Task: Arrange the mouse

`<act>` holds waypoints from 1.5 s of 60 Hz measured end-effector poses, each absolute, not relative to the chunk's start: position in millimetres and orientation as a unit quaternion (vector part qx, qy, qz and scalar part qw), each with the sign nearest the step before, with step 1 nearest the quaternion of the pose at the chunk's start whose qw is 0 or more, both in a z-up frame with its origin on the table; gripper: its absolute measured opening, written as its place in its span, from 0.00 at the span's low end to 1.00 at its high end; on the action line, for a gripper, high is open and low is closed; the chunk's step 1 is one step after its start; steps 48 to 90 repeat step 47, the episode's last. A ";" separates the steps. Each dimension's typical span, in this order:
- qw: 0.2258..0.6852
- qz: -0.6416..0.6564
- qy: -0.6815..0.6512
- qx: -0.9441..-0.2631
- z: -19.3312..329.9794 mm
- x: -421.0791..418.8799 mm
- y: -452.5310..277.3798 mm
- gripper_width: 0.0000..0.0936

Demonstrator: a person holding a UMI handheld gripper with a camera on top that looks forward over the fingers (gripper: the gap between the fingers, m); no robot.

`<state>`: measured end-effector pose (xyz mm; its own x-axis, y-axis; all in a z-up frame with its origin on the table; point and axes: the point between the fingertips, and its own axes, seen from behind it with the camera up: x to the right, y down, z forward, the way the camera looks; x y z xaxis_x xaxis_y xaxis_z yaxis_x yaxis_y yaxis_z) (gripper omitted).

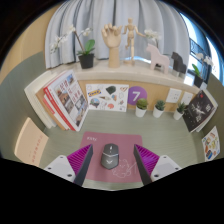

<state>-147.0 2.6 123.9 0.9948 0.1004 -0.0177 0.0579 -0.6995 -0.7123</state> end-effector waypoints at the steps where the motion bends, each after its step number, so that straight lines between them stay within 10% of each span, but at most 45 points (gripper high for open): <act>1: 0.390 0.028 -0.041 -0.919 134.2 -144.8 1.4 0.88; 23: 0.448 0.022 -0.029 -0.893 258.1 -100.5 -41.9 0.86; 90: 0.439 0.026 -0.022 -0.898 256.5 -74.0 -62.4 0.86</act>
